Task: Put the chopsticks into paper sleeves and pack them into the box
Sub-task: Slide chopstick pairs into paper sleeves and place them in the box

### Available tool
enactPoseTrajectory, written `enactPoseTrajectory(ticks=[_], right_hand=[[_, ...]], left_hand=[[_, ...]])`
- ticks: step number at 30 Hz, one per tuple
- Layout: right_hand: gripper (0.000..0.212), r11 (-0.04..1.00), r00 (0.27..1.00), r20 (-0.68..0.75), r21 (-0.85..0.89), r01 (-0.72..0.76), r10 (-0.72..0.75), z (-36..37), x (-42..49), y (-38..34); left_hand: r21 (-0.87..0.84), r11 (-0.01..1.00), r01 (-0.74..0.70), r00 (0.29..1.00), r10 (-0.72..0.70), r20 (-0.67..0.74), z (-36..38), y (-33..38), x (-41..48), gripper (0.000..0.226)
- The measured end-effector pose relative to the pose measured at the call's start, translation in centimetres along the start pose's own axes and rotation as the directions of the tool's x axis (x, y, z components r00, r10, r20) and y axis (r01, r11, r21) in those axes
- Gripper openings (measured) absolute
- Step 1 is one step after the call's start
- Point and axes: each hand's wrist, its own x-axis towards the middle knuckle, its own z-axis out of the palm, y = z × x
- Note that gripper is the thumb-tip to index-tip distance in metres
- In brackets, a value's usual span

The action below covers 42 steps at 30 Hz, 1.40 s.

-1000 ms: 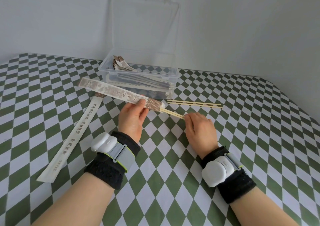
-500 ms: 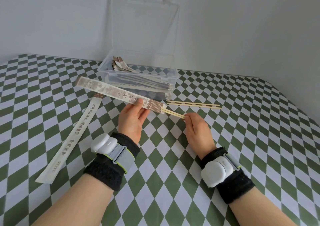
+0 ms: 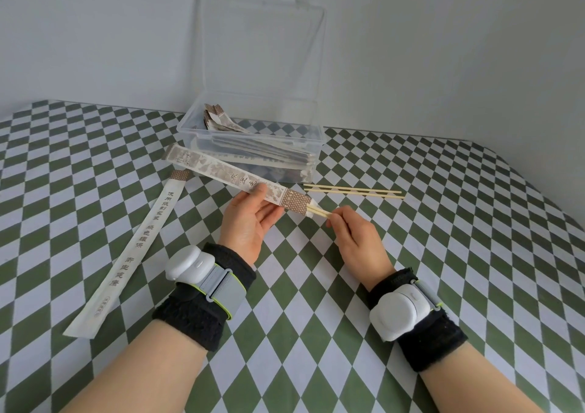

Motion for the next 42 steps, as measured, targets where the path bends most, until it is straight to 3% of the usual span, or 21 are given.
enactPoseTrajectory(ticks=[7, 14, 32, 42], right_hand=[[0.022, 1.0, 0.999, 0.048, 0.022, 0.01, -0.011, -0.1, -0.1, 0.0], [0.029, 0.977, 0.992, 0.083, 0.198, 0.081, -0.099, -0.1, -0.2, 0.1], [0.021, 0.937, 0.988, 0.098, 0.34, 0.079, -0.118, -0.4, 0.1, 0.2], [0.013, 0.932, 0.988, 0.11, 0.358, 0.063, -0.11, -0.4, 0.0, 0.1]], left_hand=[[0.036, 0.998, 0.06, 0.997, -0.061, 0.038, 0.1, -0.2, 0.1, 0.013], [-0.016, 0.995, 0.094, 0.996, -0.093, 0.006, -0.2, -0.1, 0.2, 0.013], [0.03, 1.0, 0.0, 0.996, -0.003, 0.089, 0.5, 0.1, -0.7, 0.013], [0.137, 0.985, -0.103, 0.978, 0.076, 0.192, 1.2, 0.0, -1.4, 0.013]])
